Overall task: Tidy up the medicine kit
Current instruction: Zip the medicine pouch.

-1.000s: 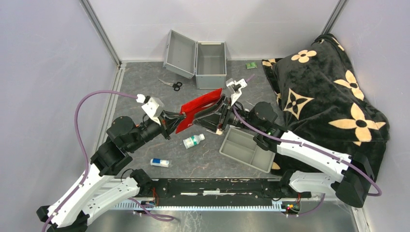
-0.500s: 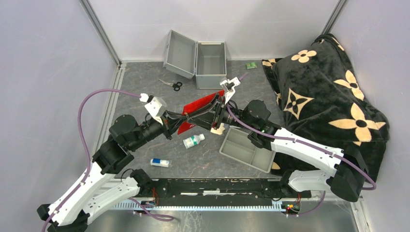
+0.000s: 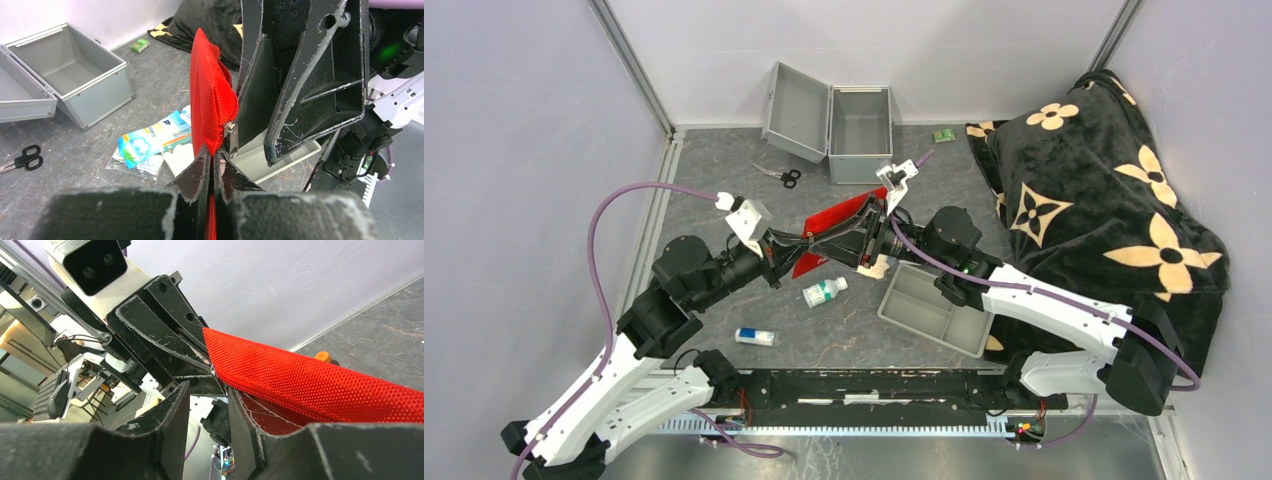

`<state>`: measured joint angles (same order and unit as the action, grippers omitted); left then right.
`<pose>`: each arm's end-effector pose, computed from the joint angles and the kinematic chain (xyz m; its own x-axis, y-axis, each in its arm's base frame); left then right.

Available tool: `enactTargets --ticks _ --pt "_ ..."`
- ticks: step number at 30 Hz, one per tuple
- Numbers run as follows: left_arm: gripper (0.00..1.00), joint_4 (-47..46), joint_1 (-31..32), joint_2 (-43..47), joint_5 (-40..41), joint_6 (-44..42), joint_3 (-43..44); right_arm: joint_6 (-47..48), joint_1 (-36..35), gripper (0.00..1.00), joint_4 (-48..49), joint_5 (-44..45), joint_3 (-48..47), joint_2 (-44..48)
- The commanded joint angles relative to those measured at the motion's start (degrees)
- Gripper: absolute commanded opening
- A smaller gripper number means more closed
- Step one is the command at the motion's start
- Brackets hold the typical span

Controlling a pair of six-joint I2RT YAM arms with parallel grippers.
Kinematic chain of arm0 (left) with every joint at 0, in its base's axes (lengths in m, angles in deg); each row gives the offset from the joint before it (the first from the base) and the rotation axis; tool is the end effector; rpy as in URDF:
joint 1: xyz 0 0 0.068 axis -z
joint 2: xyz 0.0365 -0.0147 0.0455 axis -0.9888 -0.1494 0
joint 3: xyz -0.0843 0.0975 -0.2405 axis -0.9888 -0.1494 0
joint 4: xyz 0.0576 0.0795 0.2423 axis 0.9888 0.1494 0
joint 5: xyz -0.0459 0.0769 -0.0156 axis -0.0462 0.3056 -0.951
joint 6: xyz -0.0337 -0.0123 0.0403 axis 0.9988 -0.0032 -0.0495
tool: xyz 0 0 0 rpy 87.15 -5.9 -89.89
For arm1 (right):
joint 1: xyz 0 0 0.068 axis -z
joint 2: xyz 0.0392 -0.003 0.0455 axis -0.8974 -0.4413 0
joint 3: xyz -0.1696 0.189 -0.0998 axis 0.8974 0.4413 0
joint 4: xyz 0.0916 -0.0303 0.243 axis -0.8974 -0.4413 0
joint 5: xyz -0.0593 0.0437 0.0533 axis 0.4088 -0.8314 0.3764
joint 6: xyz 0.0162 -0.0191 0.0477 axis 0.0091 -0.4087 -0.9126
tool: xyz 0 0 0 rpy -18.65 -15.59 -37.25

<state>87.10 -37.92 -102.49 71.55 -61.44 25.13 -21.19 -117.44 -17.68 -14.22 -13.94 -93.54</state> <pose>0.0969 -0.0997 0.3885 -0.0985 -0.0219 -0.9949 0.7901 0.6061 -0.0916 0.1601 0.2418 0.3683 -0.6069 0.3036 -0.7345 -0.7707 0.0007 0.6372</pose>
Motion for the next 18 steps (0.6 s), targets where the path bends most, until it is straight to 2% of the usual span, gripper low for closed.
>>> enactTargets --ticks 1,12,18 --pt "0.02 -2.49 0.11 -0.21 -2.06 -0.75 0.88 1.35 -0.20 0.39 1.02 2.30 -2.78 -0.48" --pt "0.02 -2.42 0.11 -0.87 -2.37 -1.16 1.12 2.81 -0.23 0.31 -0.87 6.08 -2.95 -0.72" --pt "0.02 -2.17 0.10 -1.36 -2.62 -1.33 1.23 2.75 -0.26 0.19 -1.04 6.81 -2.88 -1.03"
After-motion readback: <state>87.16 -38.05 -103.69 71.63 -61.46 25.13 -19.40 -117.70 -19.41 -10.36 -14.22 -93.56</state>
